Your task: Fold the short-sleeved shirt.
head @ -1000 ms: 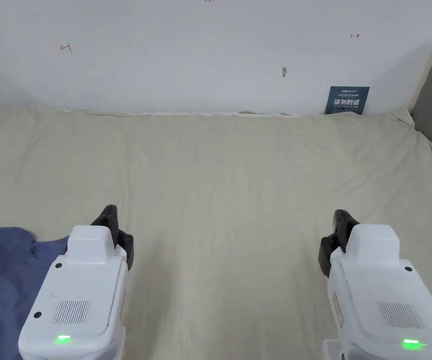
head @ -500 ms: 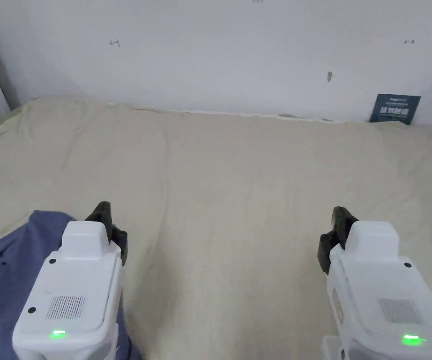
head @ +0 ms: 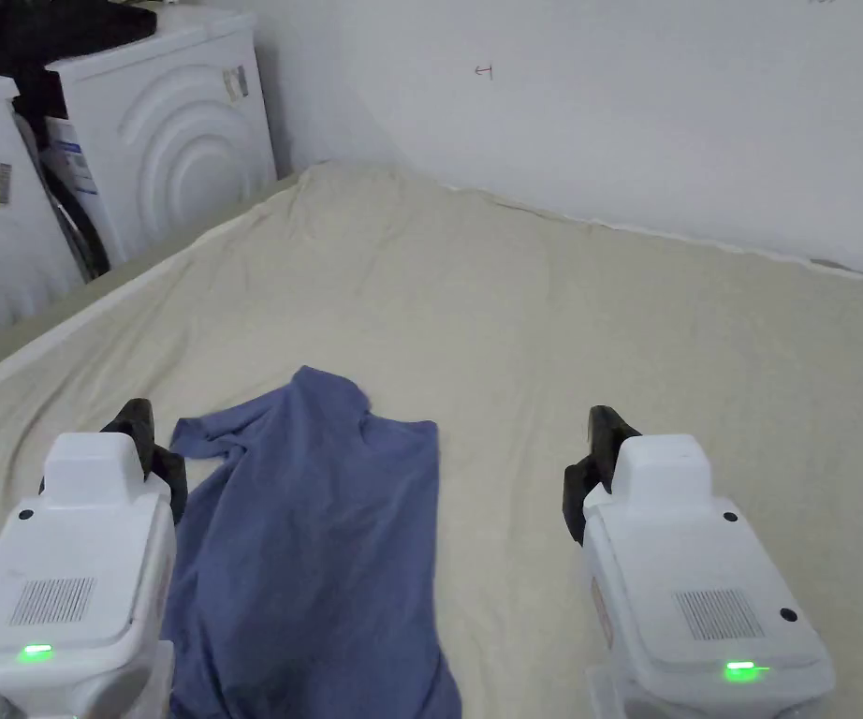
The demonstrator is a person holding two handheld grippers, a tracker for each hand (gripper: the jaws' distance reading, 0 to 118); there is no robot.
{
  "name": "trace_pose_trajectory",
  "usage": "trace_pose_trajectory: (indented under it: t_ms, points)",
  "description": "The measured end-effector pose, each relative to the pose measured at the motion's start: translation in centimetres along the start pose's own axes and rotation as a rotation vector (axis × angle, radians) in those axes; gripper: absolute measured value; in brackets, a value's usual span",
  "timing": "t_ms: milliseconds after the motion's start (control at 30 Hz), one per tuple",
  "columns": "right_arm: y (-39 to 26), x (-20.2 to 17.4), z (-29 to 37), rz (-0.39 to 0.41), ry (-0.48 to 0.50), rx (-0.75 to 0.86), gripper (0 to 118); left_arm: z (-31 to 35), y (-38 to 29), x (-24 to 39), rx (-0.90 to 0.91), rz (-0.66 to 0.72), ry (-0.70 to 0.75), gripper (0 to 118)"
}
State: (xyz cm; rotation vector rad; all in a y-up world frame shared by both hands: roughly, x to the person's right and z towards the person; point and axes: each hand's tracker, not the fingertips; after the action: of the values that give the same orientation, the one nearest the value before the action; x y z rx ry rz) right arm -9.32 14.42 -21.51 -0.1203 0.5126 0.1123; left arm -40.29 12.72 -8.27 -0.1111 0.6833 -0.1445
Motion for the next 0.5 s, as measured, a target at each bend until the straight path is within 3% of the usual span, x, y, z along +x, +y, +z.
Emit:
trace_pose_trajectory:
  t_ms: [267,500]
  points:
    - [-0.3,-3.8,-1.4,0.017,0.091,-0.016,1,-1.0,-1.5,-4.0,-0.078,0.018,0.055,0]
    - [-0.8,-2.4,-1.2,0.050,0.063,-0.027,1,-6.1,-2.5,-1.9,-0.347,0.082,-0.135,0]
